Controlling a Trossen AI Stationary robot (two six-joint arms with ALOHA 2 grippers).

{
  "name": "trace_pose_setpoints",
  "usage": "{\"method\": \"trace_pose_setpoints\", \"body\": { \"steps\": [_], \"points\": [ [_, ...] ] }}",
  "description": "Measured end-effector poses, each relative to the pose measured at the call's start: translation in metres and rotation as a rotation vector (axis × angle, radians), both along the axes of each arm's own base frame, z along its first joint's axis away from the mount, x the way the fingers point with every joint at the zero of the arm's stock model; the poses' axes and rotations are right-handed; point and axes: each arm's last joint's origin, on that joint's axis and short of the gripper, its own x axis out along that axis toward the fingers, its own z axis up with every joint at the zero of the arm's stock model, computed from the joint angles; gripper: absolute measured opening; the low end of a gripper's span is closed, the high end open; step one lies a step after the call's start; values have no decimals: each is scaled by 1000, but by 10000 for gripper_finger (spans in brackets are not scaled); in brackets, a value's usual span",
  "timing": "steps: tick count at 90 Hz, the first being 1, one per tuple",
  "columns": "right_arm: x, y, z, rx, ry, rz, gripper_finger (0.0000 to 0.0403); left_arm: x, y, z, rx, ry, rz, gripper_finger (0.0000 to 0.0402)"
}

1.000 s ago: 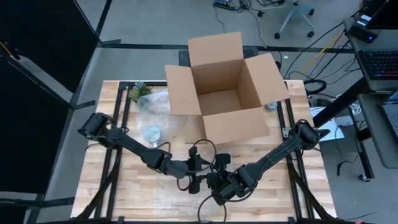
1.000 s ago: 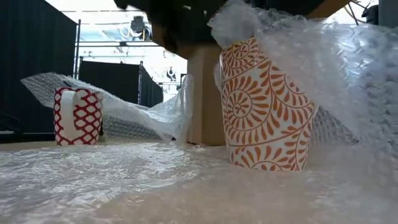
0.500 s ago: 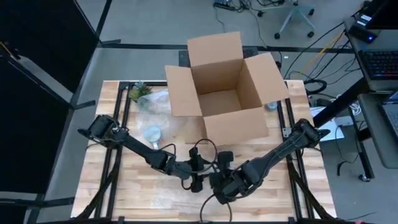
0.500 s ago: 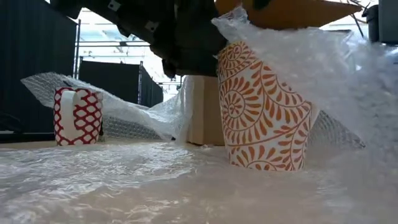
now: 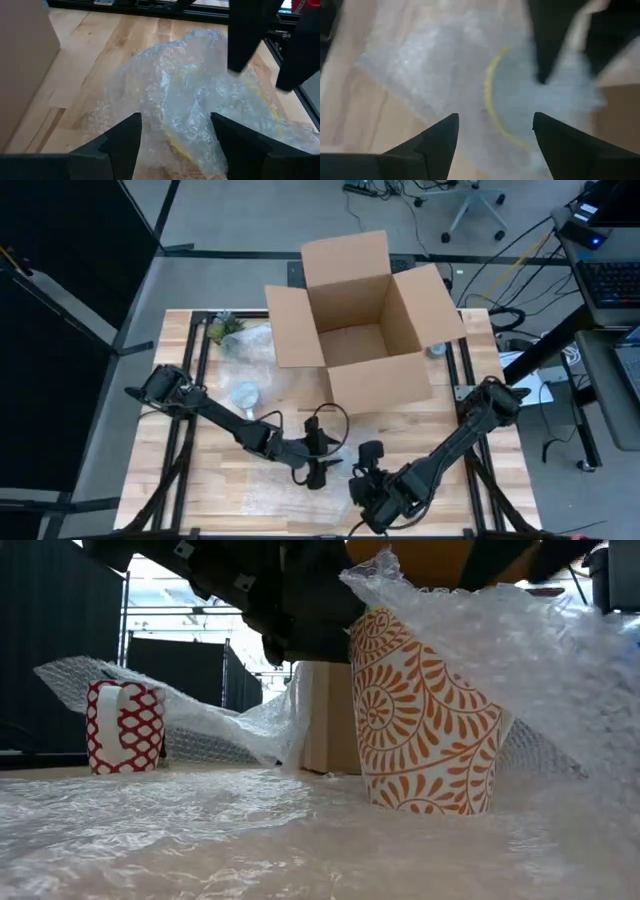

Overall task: Wrap mug
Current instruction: Wrap the yellow mug with the bubble wrap

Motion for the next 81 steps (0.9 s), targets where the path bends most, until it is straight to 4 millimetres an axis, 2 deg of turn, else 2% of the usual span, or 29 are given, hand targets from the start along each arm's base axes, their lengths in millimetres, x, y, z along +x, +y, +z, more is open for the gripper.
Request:
{"method": "trace_pose_setpoints", "body": {
  "steps": [25, 39, 53, 63, 81],
  "points": [
    [23, -30, -10, 86, 79, -26, 242, 0, 0, 0, -1, 0, -4, 219],
    [33, -26, -38, 92, 147, 9, 242, 0, 0, 1, -3, -5, -6, 219],
    [39, -23, -55, 100, 165, 12, 242, 0, 0, 1, -7, -10, -11, 219],
    [40, -24, -53, 111, 178, 14, 242, 0, 0, 1, -8, -11, -9, 219],
    [37, -20, -26, 129, 204, 44, 242, 1, 1, 1, -12, -10, -7, 219]
  ]
}}
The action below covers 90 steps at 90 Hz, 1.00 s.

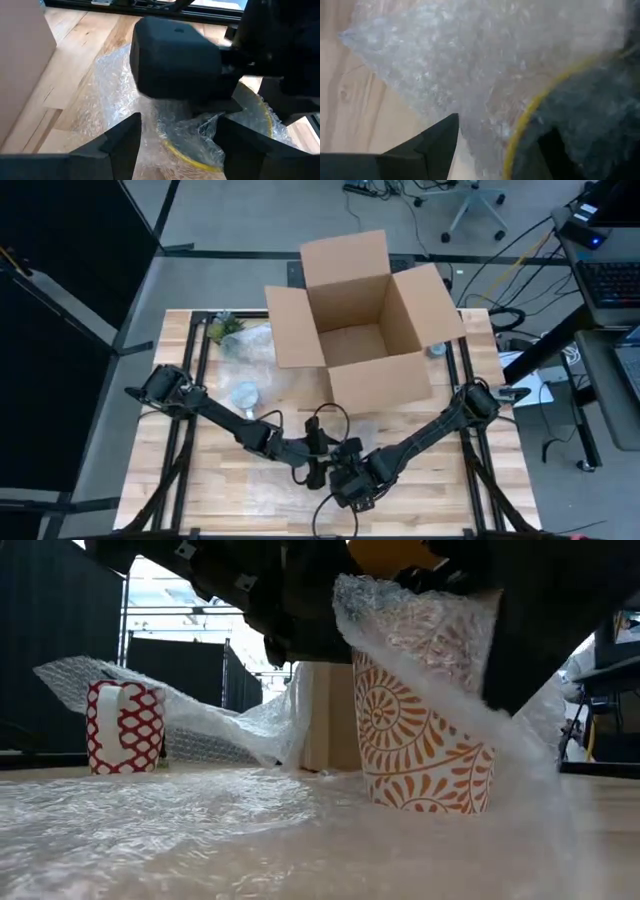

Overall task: Wrap mug
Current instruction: Wrap the yellow mug with the bubble wrap

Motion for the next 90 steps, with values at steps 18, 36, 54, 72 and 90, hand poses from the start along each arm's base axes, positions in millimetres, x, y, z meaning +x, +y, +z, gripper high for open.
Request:
{"method": "trace_pose_setpoints", "body": {
  "steps": [18, 36, 54, 72, 90],
  "points": [
    [-11, -4, 33, -2, 6, -15, 242, 0, 0, 0, -3, 1, 3, 219],
    [-17, -11, 62, -36, -103, -54, 242, 0, 0, 0, -4, 0, 3, 219],
    [-1, -12, 37, -61, -76, -69, 242, 0, 0, 0, -3, -1, 3, 219],
    [10, -5, 4, -84, -20, -52, 242, 0, 0, 1, 3, 11, -4, 219],
    [7, -7, 12, -74, -20, -50, 242, 0, 0, 1, 2, 9, -3, 219]
  ]
}}
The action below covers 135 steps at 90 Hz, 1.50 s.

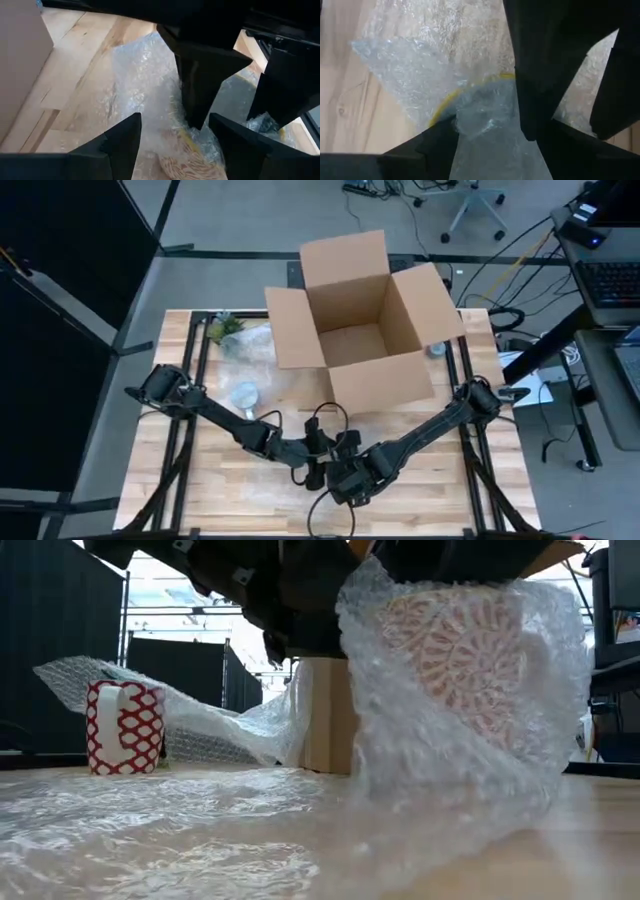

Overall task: Wrap mug
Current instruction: Wrap the yellow mug with the bubble wrap

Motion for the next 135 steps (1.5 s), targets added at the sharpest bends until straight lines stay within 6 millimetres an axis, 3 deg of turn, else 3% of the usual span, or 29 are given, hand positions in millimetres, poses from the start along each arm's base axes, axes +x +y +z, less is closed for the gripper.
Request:
{"method": "trace_pose_setpoints", "body": {
  "steps": [16, 31, 38, 50, 68, 72, 84, 103, 111, 135],
  "points": [
    [-5, -13, 19, 10, -5, 1, 242, 0, 2, -1, 6, 3, 14, 219],
    [-18, -19, 53, 89, -46, 6, 242, 0, 2, -1, 4, 5, 15, 219],
    [-22, -19, 57, 83, -52, -10, 242, 0, 2, -1, 4, 4, 15, 219],
    [-23, -19, 54, 55, -48, -35, 204, 0, 2, -1, 2, 3, 15, 219],
    [-9, -22, 38, 33, -36, -40, 32, 0, 2, -1, 0, 2, 14, 219],
    [-7, -22, 29, 16, -6, -45, 14, 0, 2, -1, 0, 2, 13, 219],
    [3, -22, -3, -29, 72, -59, 14, 0, 2, -1, -1, 1, 13, 219],
    [10, -18, -29, -77, 122, -53, 2, 0, 2, -2, 5, 8, 4, 219],
    [10, -18, -30, -79, 125, -51, 3, 0, 2, -2, 4, 8, 4, 219],
    [1, -22, -1, -19, 86, -41, 4, 0, 2, -1, -6, 3, 10, 219]
  ]
}}
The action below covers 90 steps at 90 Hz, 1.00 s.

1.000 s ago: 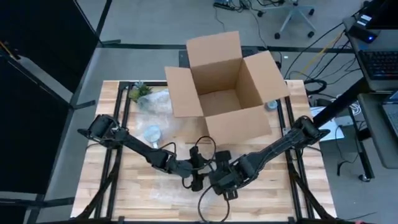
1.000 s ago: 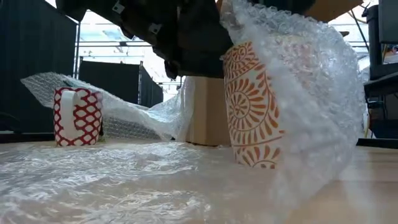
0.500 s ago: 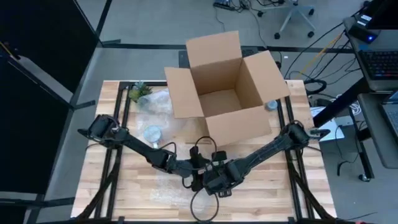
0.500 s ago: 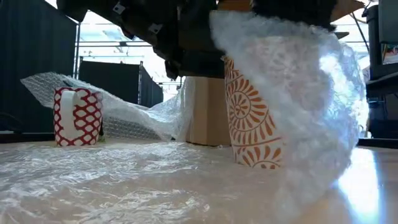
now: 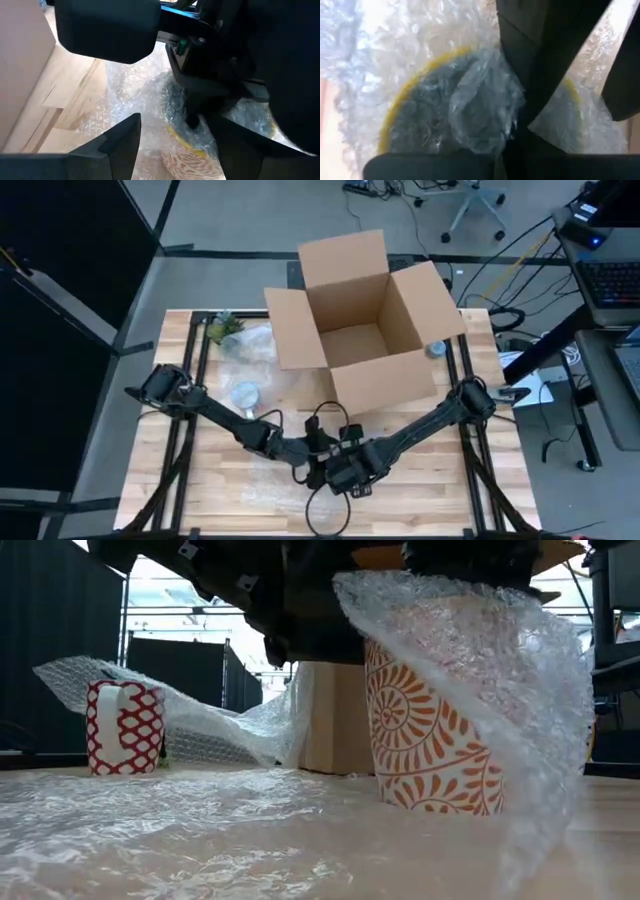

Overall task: Wrap mug
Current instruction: Wrap the yellow mug with the bubble wrap

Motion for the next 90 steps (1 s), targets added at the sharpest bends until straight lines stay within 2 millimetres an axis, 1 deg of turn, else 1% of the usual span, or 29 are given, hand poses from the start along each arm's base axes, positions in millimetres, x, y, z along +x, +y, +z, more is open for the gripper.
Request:
{"method": "trace_pose_setpoints", "body": {
  "steps": [4, 10, 18, 31, 44, 51, 55, 64, 75, 83, 90],
  "points": [
    [-1, 0, 4, 4, -7, 1, 5, 0, 0, 0, 0, 0, 0, 219],
    [-2, 0, 6, 6, -12, -3, 12, 0, 0, 0, 0, 0, 0, 219],
    [-1, 0, 1, -1, 0, -7, 37, 0, 0, 0, 0, 0, 0, 219],
    [2, 1, -3, -9, -1, -5, 112, 0, 0, 0, 0, -2, 0, 219],
    [4, 2, -2, 2, -12, 2, 189, 0, 0, 1, -1, -5, 0, 219],
    [4, 1, -2, 11, -11, 2, 218, 0, 0, 1, -2, -6, 0, 219],
    [4, 0, -1, 25, -5, 3, 227, 1, 0, 1, -3, -8, 0, 219],
    [4, -1, 2, 70, 12, 22, 231, 0, 0, 1, 0, -4, 1, 219],
    [0, -2, 10, 76, 0, 50, 214, 0, 0, 0, 1, -4, 3, 219],
    [-5, -5, 20, 77, -1, 58, 189, 0, 0, 0, 6, 1, 7, 219],
    [-7, -9, 29, 81, -22, 53, 149, 0, 0, 0, 6, 1, 7, 219]
  ]
}}
